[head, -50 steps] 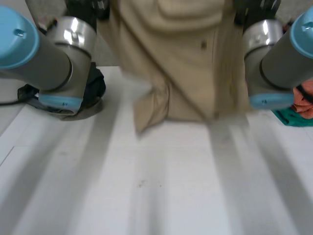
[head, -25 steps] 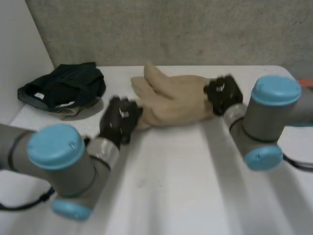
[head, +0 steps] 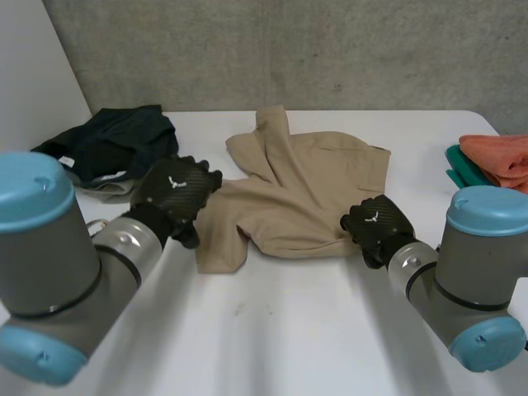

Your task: Fold the laundry.

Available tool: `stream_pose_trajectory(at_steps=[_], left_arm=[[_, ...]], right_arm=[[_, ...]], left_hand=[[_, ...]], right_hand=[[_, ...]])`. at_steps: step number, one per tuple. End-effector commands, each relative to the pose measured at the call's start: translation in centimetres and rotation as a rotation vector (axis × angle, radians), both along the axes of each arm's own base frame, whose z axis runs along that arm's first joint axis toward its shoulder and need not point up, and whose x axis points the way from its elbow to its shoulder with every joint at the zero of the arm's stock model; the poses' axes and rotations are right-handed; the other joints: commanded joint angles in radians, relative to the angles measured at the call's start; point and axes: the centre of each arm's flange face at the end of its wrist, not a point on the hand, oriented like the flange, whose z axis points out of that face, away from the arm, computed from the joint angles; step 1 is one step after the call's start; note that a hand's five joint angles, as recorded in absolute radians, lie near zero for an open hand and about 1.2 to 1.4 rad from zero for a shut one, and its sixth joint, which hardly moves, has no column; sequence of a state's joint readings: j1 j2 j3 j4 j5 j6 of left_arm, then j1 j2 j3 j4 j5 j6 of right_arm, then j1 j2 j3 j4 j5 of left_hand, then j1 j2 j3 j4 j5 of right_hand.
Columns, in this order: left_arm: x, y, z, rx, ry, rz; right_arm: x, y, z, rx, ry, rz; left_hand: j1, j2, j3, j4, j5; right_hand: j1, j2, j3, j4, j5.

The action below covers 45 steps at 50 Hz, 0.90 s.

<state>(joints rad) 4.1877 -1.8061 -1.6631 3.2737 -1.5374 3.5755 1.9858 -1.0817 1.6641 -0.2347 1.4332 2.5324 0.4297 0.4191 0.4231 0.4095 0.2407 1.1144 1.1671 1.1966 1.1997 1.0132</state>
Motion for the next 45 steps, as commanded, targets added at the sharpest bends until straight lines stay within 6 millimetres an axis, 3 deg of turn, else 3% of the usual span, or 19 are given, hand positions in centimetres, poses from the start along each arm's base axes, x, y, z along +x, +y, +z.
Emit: stream_pose_trajectory(at_steps=[1,9,20,23,24,25,30,32,41,45], left_arm=[[-0.5,-3.3,-4.3,0.206,0.088,-0.007],[-0.8,-4.3,-8.1,0.3,0.039,0.001],[-1.2,-4.5,-10.0,0.311,-0.023,-0.012],[-1.2,-4.4,-10.0,0.302,-0.041,-0.019],[-1.2,-4.3,-10.1,0.3,-0.046,-0.019],[-1.2,-4.3,-10.1,0.298,-0.047,-0.02],[-1.1,-4.0,-8.8,0.271,-0.046,-0.006],[-0.8,-3.7,-7.0,0.238,-0.041,0.02],[1.8,0.5,-1.9,0.216,-0.107,0.06],[2.6,1.8,-0.8,0.222,-0.135,0.06]], right_arm=[[-1.0,-0.5,-0.3,0.015,0.006,-0.033],[-1.3,-0.7,-0.4,0.017,0.008,-0.046],[-1.5,-0.7,-0.5,0.02,0.01,-0.049],[-1.5,-0.7,-0.5,0.019,0.011,-0.05],[-1.5,-0.7,-0.5,0.019,0.011,-0.05],[-1.5,-0.7,-0.4,0.018,0.011,-0.05],[-1.5,-0.7,0.6,-0.006,0.007,-0.056],[-1.5,-0.7,1.5,-0.028,-0.002,-0.052],[-1.8,0.6,5.9,-0.075,0.027,-0.017],[-2.2,1.8,6.2,-0.006,0.122,0.019]], left_hand=[[0.171,0.181,0.177,0.191,0.185],[0.268,0.279,0.275,0.288,0.283],[0.303,0.314,0.31,0.323,0.318],[0.59,0.6,0.596,0.61,0.604],[0.963,0.973,0.969,0.983,0.977],[0.967,0.977,0.973,0.987,0.981],[0.967,0.977,0.973,0.987,0.981],[0.967,0.977,0.973,0.987,0.981],[0.967,0.977,0.973,0.987,0.981],[0.967,0.977,0.973,0.987,0.981]], right_hand=[[0.282,0.229,0.2,0.197,0.209],[0.282,0.229,0.2,0.197,0.209],[0.282,0.229,0.2,0.197,0.209],[0.282,0.229,0.2,0.197,0.209],[0.282,0.229,0.2,0.197,0.209],[0.282,0.229,0.2,0.197,0.209],[0.282,0.229,0.2,0.197,0.209],[0.282,0.229,0.2,0.197,0.209],[0.282,0.229,0.2,0.197,0.209],[0.282,0.229,0.2,0.197,0.209]])
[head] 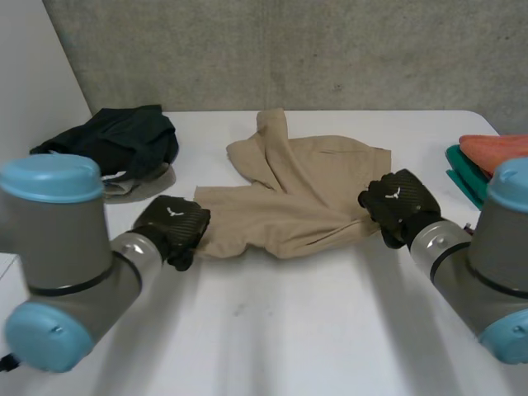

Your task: Fold the laundry.

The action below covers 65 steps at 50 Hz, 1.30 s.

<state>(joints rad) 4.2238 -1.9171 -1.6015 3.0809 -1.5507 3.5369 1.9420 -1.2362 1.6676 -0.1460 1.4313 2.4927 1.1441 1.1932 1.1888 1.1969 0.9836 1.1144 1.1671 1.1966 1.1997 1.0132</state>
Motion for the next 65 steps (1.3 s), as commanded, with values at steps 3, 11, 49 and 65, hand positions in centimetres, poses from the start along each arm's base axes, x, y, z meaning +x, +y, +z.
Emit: stream_pose_trajectory(at_steps=[3,11,49,65], left_arm=[[2.4,4.3,2.5,0.051,-0.106,-0.019],[3.3,10.5,3.8,0.162,-0.215,-0.155],[-5.8,-10.2,18.4,-1.114,0.371,0.103],[-5.3,-4.7,1.0,-0.597,0.118,-0.013]], right_arm=[[-1.1,3.3,1.4,0.139,0.222,0.095],[-2.7,7.4,2.5,0.271,0.392,0.166],[3.2,-11.4,18.1,-0.913,-0.355,-0.097],[4.1,-11.7,-1.4,-0.242,-0.083,0.014]], left_hand=[[0.252,0.203,0.207,0.199,0.238],[0.252,0.203,0.207,0.199,0.238],[0.252,0.203,0.207,0.199,0.238],[0.252,0.203,0.207,0.199,0.238]], right_hand=[[0.282,0.229,0.2,0.197,0.209],[0.282,0.229,0.2,0.197,0.209],[0.282,0.229,0.2,0.197,0.209],[0.282,0.229,0.2,0.197,0.209]])
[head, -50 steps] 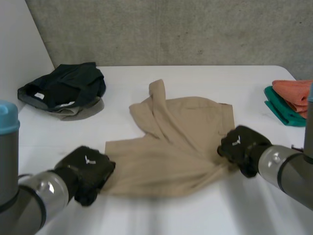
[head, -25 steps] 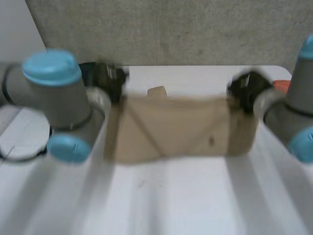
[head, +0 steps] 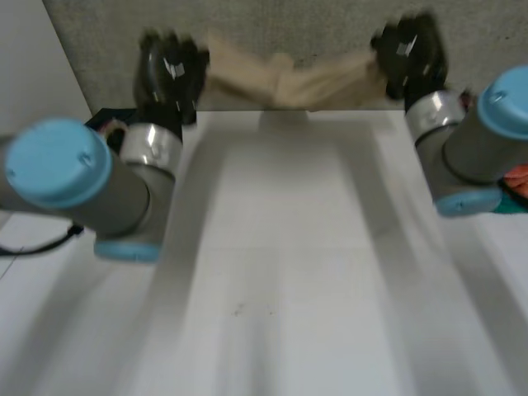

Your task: Fold the laundry.

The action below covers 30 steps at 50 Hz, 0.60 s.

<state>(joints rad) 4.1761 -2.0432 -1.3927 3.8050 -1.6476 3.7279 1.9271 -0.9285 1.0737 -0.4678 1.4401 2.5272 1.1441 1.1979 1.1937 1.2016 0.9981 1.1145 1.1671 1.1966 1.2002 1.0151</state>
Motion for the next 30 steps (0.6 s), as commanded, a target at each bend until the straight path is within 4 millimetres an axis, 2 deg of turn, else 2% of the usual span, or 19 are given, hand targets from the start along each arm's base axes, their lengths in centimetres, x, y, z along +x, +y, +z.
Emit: stream_pose_trajectory(at_steps=[1,4,5,8,10,14,17,18,21,22,26,28,30], left_arm=[[0.3,4.3,-8.1,0.246,-0.15,-0.048],[0.4,5.9,-10.5,0.331,-0.209,-0.069],[0.5,7.1,-11.7,0.385,-0.247,-0.081],[1.0,8.7,-12.5,0.462,-0.3,-0.08],[2.0,9.9,-11.8,0.518,-0.341,-0.055],[3.8,11.9,-9.3,0.59,-0.388,-0.007],[5.2,13.7,-7.7,0.647,-0.441,0.01],[5.9,14.7,-7.0,0.677,-0.474,0.007],[6.8,16.6,-6.3,0.731,-0.531,-0.006],[7.4,17.9,-6.0,0.777,-0.575,-0.024],[8.5,21.1,-6.2,0.901,-0.693,-0.081],[8.4,21.9,-6.2,0.916,-0.716,-0.11],[7.5,21.5,-5.9,0.87,-0.679,-0.145]], right_arm=[[-0.2,1.5,-10.1,0.329,0.193,0.029],[-0.8,2.8,-12.1,0.394,0.28,0.019],[-0.9,3.1,-12.4,0.406,0.299,0.016],[-1.8,5.0,-13.6,0.471,0.381,0.012],[-2.3,6.1,-13.5,0.502,0.408,0.012],[-3.8,9.3,-11.2,0.562,0.436,-0.008],[-4.7,10.9,-10.4,0.605,0.455,-0.019],[-5.1,12.0,-10.0,0.637,0.468,-0.02],[-6.0,14.4,-8.6,0.697,0.495,-0.016],[-6.2,15.0,-8.3,0.713,0.503,-0.013],[-7.4,18.4,-8.4,0.845,0.601,0.016],[-7.8,19.2,-8.6,0.88,0.643,0.03],[-7.9,19.8,-9.0,0.9,0.664,0.043]], left_hand=[[0.252,0.198,0.203,0.195,0.224],[0.252,0.198,0.203,0.195,0.224],[0.252,0.198,0.203,0.195,0.224],[0.252,0.198,0.203,0.195,0.224],[0.252,0.198,0.203,0.195,0.224],[0.252,0.198,0.203,0.195,0.224],[0.252,0.198,0.203,0.195,0.224],[0.252,0.198,0.203,0.195,0.224],[0.252,0.198,0.203,0.195,0.224],[0.252,0.198,0.203,0.195,0.224],[0.252,0.198,0.203,0.195,0.224],[0.252,0.198,0.203,0.195,0.224],[0.221,0.167,0.171,0.163,0.192]], right_hand=[[0.282,0.229,0.2,0.196,0.207],[0.282,0.229,0.2,0.196,0.207],[0.282,0.229,0.2,0.196,0.207],[0.282,0.229,0.2,0.196,0.207],[0.282,0.229,0.2,0.196,0.207],[0.282,0.229,0.2,0.196,0.207],[0.282,0.229,0.2,0.196,0.207],[0.282,0.229,0.2,0.196,0.207],[0.282,0.229,0.2,0.196,0.207],[0.282,0.229,0.2,0.196,0.207],[0.282,0.229,0.2,0.196,0.207],[0.282,0.229,0.2,0.196,0.207],[0.282,0.229,0.2,0.196,0.207]])
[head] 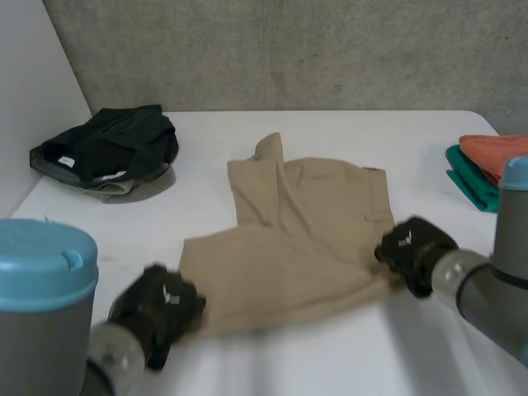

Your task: Fold the laundry.

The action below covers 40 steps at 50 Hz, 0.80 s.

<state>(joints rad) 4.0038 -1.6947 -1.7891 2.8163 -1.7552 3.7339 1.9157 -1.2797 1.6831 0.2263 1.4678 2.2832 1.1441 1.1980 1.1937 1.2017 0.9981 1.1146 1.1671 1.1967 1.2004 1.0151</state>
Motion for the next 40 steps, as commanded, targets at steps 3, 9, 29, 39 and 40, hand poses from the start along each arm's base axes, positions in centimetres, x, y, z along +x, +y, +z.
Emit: stream_pose_trajectory(at_steps=[3,9,29,39,40], left_arm=[[-1.7,0.9,0.7,-0.022,0.064,-0.101],[-4.9,-4.7,3.0,-0.247,0.256,-0.063],[-12.5,-20.7,-6.7,-0.364,0.425,-0.448],[-11.8,-22.6,-9.3,-0.414,0.349,-0.357],[-11.5,-22.6,-8.9,-0.425,0.334,-0.334]], right_arm=[[-1.1,3.1,-0.9,0.109,0.085,0.042],[-0.9,2.6,-1.6,0.045,0.06,0.038],[-0.5,2.7,-4.2,0.059,-0.006,0.001],[-0.7,2.7,-4.5,0.059,-0.007,-0.008],[-0.8,2.6,-4.5,0.059,-0.007,-0.011]], left_hand=[[-0.859,-0.913,-0.909,-0.917,-0.888],[-0.866,-0.92,-0.916,-0.924,-0.895],[-0.587,-0.641,-0.637,-0.645,-0.616],[0.252,0.198,0.203,0.195,0.224],[0.252,0.198,0.203,0.195,0.224]], right_hand=[[0.282,0.229,0.2,0.196,0.207],[0.282,0.229,0.2,0.196,0.207],[0.282,0.229,0.2,0.196,0.207],[0.282,0.229,0.2,0.196,0.207],[0.282,0.229,0.2,0.196,0.207]])
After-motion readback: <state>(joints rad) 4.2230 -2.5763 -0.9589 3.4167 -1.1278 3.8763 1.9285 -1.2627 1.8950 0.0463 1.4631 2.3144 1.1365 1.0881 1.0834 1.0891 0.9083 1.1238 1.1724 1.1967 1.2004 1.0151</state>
